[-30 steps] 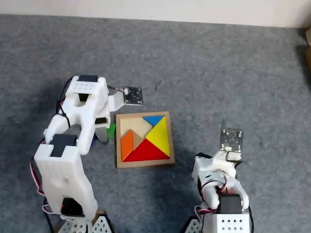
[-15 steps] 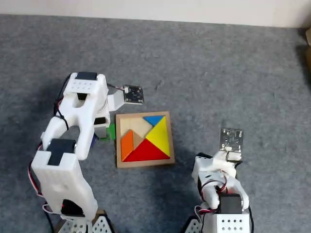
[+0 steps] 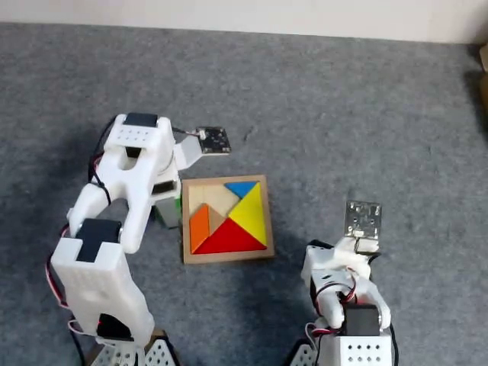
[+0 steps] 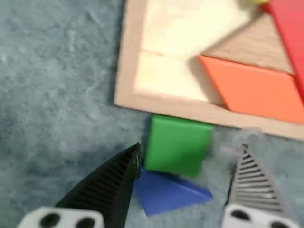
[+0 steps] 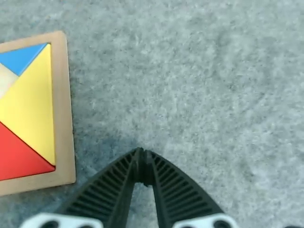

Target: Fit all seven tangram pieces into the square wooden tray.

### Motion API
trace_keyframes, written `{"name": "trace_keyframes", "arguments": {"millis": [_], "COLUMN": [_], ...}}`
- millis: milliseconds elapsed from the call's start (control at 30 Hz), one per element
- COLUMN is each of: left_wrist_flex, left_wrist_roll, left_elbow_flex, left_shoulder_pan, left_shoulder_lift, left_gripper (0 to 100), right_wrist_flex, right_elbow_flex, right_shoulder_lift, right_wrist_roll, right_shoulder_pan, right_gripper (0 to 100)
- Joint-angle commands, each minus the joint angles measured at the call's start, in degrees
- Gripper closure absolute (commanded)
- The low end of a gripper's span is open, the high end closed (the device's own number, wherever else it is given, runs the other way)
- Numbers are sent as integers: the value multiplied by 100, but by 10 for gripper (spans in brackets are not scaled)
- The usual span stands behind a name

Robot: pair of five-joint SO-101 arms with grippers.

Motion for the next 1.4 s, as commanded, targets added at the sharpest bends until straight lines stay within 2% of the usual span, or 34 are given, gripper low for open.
{"name": "trace_keyframes", "arguments": {"millis": [0, 100, 400, 767, 933, 1133, 1267, 1367], "left_wrist_flex": [-686, -958, -422, 1864, 2066, 2031, 1609, 1248], "left_wrist_roll": [97, 97, 97, 185, 1398, 3692, 4844, 5319], "left_elbow_flex": [251, 330, 171, -1719, -2220, -2202, -2105, -1921], "left_shoulder_pan": [163, 145, 154, 180, 558, 1464, 1842, 2044], "left_shoulder_lift": [-66, 189, 171, 171, 224, 233, 242, 242], "left_gripper": [699, 723, 851, 870, 870, 867, 867, 868], "right_wrist_flex": [-101, -101, -101, -101, -101, -101, -101, -101], "right_elbow_flex": [532, 532, 532, 532, 532, 532, 532, 532], "right_shoulder_lift": [-101, -101, -101, -101, -101, -101, -101, -101], "right_wrist_roll": [35, 35, 35, 35, 35, 35, 35, 35], "right_shoulder_pan": [66, 66, 66, 66, 66, 66, 66, 66], "right_gripper": [993, 993, 993, 993, 993, 993, 993, 993]}}
